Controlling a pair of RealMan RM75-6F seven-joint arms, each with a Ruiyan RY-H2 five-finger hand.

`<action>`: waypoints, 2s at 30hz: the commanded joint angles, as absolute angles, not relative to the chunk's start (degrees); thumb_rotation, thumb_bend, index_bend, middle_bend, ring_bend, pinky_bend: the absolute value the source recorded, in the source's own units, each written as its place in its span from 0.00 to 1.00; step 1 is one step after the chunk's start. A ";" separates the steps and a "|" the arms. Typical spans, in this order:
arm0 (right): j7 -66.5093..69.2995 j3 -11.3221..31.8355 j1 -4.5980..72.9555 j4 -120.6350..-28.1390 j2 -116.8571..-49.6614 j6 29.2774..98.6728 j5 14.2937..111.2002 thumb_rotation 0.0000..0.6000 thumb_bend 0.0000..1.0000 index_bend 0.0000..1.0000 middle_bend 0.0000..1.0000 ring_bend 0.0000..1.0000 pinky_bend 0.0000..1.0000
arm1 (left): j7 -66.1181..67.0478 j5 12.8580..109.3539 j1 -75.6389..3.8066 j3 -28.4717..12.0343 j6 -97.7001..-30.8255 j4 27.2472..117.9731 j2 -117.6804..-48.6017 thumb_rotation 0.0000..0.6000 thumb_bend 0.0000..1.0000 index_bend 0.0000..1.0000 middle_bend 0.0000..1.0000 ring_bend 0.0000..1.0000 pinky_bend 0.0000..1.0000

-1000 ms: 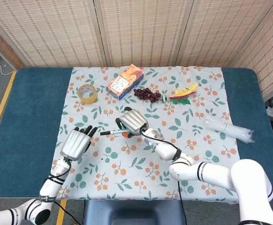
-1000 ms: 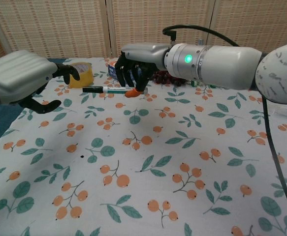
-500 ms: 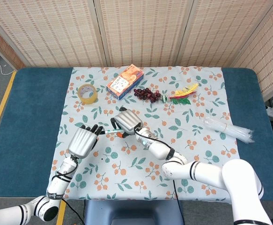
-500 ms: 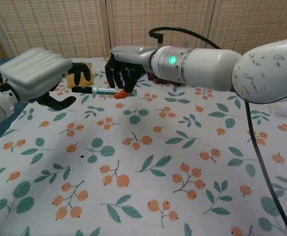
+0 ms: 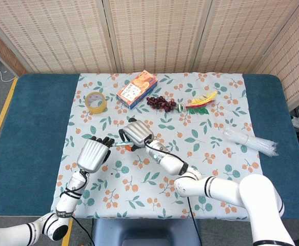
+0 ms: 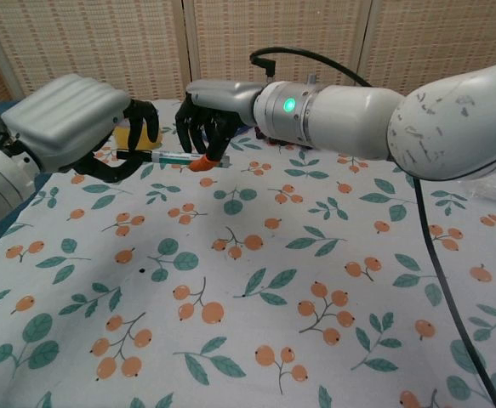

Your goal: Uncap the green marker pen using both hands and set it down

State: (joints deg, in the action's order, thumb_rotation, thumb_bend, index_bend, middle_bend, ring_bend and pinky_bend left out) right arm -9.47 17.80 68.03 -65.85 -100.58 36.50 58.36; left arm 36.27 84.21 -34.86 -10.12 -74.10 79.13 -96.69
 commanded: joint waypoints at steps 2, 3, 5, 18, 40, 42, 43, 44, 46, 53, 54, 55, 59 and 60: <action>-8.89 17.70 67.64 -66.75 -99.85 36.14 57.86 1.00 0.35 1.00 0.84 0.52 0.18 | 36.21 84.27 -35.08 -10.16 -74.32 77.85 -97.03 1.00 0.38 0.41 0.47 0.70 0.69; -8.83 17.61 67.53 -67.08 -99.63 36.05 57.76 1.00 0.35 1.00 0.84 0.52 0.18 | 36.18 84.12 -35.07 -10.18 -74.25 77.73 -96.99 1.00 0.38 0.40 0.47 0.70 0.69; -8.79 17.34 67.32 -67.80 -99.15 35.95 57.62 1.00 0.35 1.00 0.84 0.52 0.18 | 36.31 83.74 -35.09 -10.16 -73.97 77.47 -96.89 1.00 0.38 0.40 0.46 0.70 0.69; -9.06 16.52 66.86 -69.86 -97.75 36.15 56.42 1.00 0.35 1.00 0.84 0.52 0.18 | 36.39 84.01 -35.03 -9.53 -74.33 77.69 -96.62 1.00 0.38 0.44 0.50 0.70 0.71; -8.68 16.36 66.73 -71.51 -96.64 36.96 55.99 1.00 0.35 1.00 0.84 0.52 0.18 | 36.80 83.60 -35.29 -9.25 -74.05 77.83 -96.02 1.00 0.38 0.47 0.51 0.71 0.72; -8.58 16.37 66.68 -71.61 -96.55 37.07 56.03 1.00 0.35 1.00 0.84 0.52 0.18 | 36.94 83.37 -35.28 -9.23 -73.86 77.78 -96.03 1.00 0.39 0.47 0.51 0.71 0.72; -8.57 16.37 66.67 -71.62 -96.54 37.07 56.03 1.00 0.35 1.00 0.84 0.52 0.18 | 36.97 83.35 -35.29 -9.23 -73.84 77.79 -96.02 1.00 0.39 0.47 0.51 0.71 0.72; -8.51 16.37 66.65 -71.64 -96.52 37.09 56.04 1.00 0.35 1.00 0.84 0.52 0.18 | 37.02 83.31 -35.29 -9.21 -73.79 77.80 -96.00 1.00 0.39 0.47 0.50 0.71 0.72; -8.38 16.33 66.62 -71.71 -96.43 37.02 56.05 1.00 0.35 1.00 0.84 0.52 0.18 | 37.08 83.24 -35.30 -9.16 -73.68 77.95 -95.90 1.00 0.39 0.47 0.50 0.71 0.72; -8.13 16.30 66.59 -71.68 -96.46 37.22 56.12 1.00 0.35 1.00 0.84 0.52 0.18 | 36.67 84.17 -35.33 -9.01 -74.55 77.69 -96.11 1.00 0.38 0.54 0.61 0.72 0.74; -8.08 16.30 66.59 -71.68 -96.50 37.24 56.13 1.00 0.35 1.00 0.84 0.52 0.18 | 36.39 84.34 -35.30 -9.00 -74.78 77.52 -96.27 1.00 0.39 0.56 0.64 0.73 0.74; -8.02 16.31 66.59 -71.69 -96.51 37.24 56.14 1.00 0.35 1.00 0.84 0.52 0.18 | 36.02 84.57 -35.29 -8.98 -75.03 77.32 -96.41 1.00 0.40 0.57 0.65 0.73 0.75; -7.74 16.36 66.51 -71.65 -96.58 37.40 56.17 1.00 0.35 1.00 0.84 0.52 0.18 | 34.39 86.03 -35.21 -9.10 -76.93 75.82 -97.34 1.00 0.50 0.64 0.73 0.75 0.77; -7.69 16.36 66.49 -71.63 -96.60 37.41 56.17 1.00 0.35 1.00 0.84 0.52 0.18 | 34.08 86.27 -35.18 -9.15 -77.29 75.55 -97.52 1.00 0.53 0.66 0.75 0.76 0.78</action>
State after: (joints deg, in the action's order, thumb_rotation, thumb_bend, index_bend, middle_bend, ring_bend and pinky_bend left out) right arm -7.68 16.36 66.49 -71.64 -96.59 37.40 56.17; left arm 34.44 85.92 -35.23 -9.09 -76.91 75.87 -97.24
